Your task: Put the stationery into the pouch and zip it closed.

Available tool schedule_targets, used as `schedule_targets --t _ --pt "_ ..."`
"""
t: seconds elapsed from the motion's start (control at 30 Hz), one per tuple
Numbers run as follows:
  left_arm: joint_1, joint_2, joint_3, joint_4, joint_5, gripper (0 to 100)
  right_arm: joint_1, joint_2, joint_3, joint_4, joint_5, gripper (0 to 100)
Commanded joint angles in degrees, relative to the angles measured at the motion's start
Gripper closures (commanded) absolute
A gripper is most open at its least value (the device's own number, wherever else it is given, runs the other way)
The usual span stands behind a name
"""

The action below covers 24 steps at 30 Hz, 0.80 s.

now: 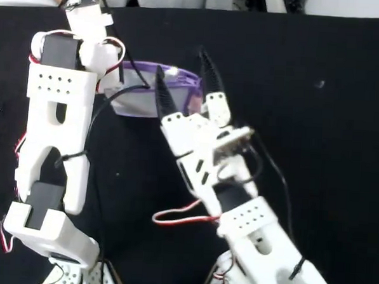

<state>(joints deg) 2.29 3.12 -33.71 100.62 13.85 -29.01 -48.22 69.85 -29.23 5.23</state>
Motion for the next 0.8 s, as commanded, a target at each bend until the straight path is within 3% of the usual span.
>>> schedule_targets --t 0.0,0.2,0.37,0.53,0.77 --pt "0.31 -1.85 -0.22 0.09 0.35 97 0.97 -5.23 -4.97 8.00 1.41 70.9" --pt "-2.15 -1.85 -0.31 0.00 0.26 97 1.05 -21.14 -6.81 24.79 1.58 70.9" --pt "-9.80 -1.85 -0.66 0.00 0.26 97 1.76 -34.51 -16.66 53.36 7.47 70.9" --pt "-17.36 -1.76 -0.22 -0.88 0.18 97 1.85 -37.14 -26.33 77.10 15.12 70.9" --pt "-22.73 -1.76 5.93 -6.68 -2.11 97 1.93 -37.14 -24.57 96.62 27.16 70.9"
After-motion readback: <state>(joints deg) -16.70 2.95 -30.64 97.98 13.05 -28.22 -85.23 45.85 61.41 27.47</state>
